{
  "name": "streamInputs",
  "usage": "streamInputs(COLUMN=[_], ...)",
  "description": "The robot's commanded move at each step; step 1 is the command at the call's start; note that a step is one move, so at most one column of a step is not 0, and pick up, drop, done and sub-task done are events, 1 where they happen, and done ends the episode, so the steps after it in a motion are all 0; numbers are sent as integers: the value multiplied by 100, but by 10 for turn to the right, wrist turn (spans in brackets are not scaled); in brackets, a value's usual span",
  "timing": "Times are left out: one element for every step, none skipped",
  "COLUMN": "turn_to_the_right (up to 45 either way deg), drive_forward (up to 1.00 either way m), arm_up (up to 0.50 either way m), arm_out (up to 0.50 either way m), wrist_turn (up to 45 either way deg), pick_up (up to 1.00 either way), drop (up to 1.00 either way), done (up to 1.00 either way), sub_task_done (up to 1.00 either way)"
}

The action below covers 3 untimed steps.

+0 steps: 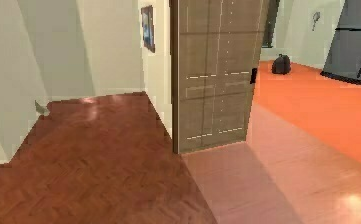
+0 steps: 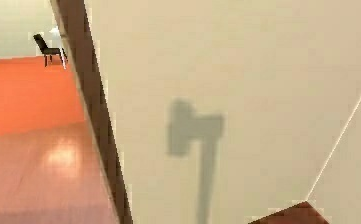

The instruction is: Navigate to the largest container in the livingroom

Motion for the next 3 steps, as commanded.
streamInputs(turn_to_the_right=[0, 450, 150], drive_forward=[80, 0, 0], arm_up=[0, 0, 0], arm_out=[0, 0, 0], wrist_turn=[0, 0, 0], pick_up=[0, 0, 0], drop=[0, 0, 0], done=[0, 0, 0], sub_task_done=[0, 0, 0])
